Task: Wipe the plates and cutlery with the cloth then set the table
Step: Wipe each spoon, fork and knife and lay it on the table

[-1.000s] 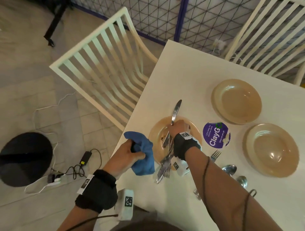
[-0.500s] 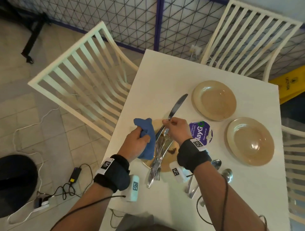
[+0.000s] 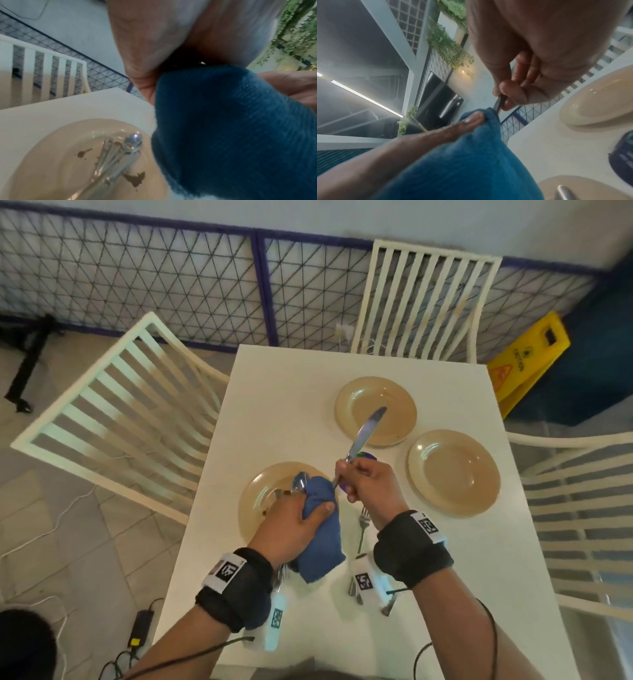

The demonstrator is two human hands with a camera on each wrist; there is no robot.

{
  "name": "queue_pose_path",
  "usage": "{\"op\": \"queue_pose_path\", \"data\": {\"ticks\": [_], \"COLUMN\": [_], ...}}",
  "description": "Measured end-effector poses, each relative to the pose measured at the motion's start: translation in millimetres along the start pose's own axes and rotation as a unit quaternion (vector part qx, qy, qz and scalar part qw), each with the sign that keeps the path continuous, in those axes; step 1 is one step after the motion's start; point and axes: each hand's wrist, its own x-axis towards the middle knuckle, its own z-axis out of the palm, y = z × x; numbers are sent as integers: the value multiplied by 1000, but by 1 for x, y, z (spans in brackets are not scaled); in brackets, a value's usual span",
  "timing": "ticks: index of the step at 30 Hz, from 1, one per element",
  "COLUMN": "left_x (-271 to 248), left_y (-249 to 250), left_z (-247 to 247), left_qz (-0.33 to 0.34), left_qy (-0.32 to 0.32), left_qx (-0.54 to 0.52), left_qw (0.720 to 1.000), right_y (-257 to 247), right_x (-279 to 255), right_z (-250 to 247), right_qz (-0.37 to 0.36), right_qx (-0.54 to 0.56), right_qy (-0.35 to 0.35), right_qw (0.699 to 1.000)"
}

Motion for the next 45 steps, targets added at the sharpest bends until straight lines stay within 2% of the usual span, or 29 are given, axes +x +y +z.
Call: {"op": "queue_pose_path", "data": {"ticks": [4, 6, 9, 11, 15, 17, 20, 24, 30, 32, 35, 37, 40, 42, 45], "left_x": [-21, -29, -29, -25, -18, -19, -15, -8, 6, 1, -12, -10, 0, 1, -9], "left_y": [10, 10, 24, 44, 86, 105, 112, 121, 147, 140, 138, 143, 157, 161, 150], "left_z": [16, 16, 17, 21, 43, 59, 78, 83, 77, 85, 92, 84, 66, 69, 90], "left_qz": [11, 10, -36, -62, -39, -30, -10, -29, -7, -3, 2, 5, 3, 8, 0], "left_qy": [-85, -99, -52, -21, -13, -13, 36, 75, 147, 141, 85, 105, 179, 183, 145], "left_qx": [-8, -16, -129, -217, -269, -267, -231, -248, -317, -317, -274, -276, -334, -328, -273], "left_qw": [996, 995, 990, 974, 962, 963, 972, 966, 937, 938, 958, 955, 925, 927, 951], "right_y": [-3, -4, -4, -1, 4, 4, 3, 5, 1, 0, 5, 10, 14, 12, 9], "right_x": [-16, -25, -42, -55, -73, -79, -88, -99, -108, -105, -111, -118, -124, -119, -109], "right_z": [-37, -58, -82, -90, -93, -95, -101, -115, -130, -135, -138, -136, -132, -133, -134], "right_qz": [-9, -23, -27, -34, -106, -140, -152, -159, -164, -167, -156, -143, -144, -146, -161], "right_qx": [36, 56, 27, -2, -107, -160, -223, -246, -263, -265, -254, -219, -211, -215, -221], "right_qy": [26, 39, 26, 6, -43, -61, -87, -89, -98, -87, -97, -117, -133, -122, -100], "right_qw": [999, 997, 999, 999, 988, 975, 959, 952, 946, 946, 950, 958, 958, 958, 957]}}
